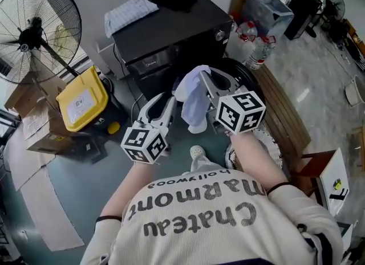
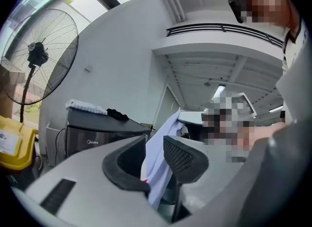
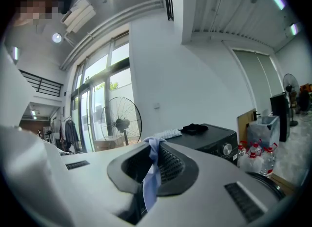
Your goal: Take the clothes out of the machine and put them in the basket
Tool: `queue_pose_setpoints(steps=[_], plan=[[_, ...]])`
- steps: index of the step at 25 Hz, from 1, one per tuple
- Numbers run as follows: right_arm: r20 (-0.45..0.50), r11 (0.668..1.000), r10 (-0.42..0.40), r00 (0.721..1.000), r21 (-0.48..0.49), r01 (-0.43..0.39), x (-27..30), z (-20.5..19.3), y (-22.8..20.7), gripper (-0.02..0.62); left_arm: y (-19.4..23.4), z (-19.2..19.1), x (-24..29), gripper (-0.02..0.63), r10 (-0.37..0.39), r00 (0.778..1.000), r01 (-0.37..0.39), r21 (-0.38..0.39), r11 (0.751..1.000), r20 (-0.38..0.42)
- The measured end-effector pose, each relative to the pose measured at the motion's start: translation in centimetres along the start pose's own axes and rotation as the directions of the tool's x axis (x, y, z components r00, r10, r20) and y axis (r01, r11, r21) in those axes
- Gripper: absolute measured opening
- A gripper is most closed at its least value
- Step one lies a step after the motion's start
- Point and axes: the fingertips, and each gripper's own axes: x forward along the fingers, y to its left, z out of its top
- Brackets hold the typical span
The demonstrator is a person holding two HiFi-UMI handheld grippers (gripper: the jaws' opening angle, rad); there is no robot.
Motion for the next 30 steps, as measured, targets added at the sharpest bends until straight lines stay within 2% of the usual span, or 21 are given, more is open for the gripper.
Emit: queue_pose_setpoints(steps=[4,11,16,22,30], plan=[[0.028,1.0,-0.013,1.0,0.009,0.012,-1.9,1.1,0.4,0.037,-1.9,0.3,-0.5,0.109,-0.038,0.999,0.038,0.049,0.998,-0.005],[0.094,0.999,-0.037,0.995,-0.012,0.038,-5.2,4.1,1.1,0.038,-4.0,0.8,-0.9,0.109,-0.07,0.997,0.069,0.058,0.996,0.014],[0.16,0.996,-0.072,0.985,-0.031,0.078,-8.1,6.8,1.5,0.037,-6.5,0.4,-1.1,0.109,-0.13,0.992,0.129,0.098,0.987,0.003],[0.204,0.989,-0.133,0.97,-0.043,0.144,-10.9,9.0,1.1,0.038,-7.6,-0.3,-0.5,0.109,-0.157,0.988,0.157,0.06,0.986,-0.003],[0.298,0.978,-0.188,0.936,-0.033,0.206,-16.9,11.8,-0.5,0.038,-11.3,-1.2,1.3,0.107,-0.212,0.977,0.212,0.059,0.975,-0.014]])
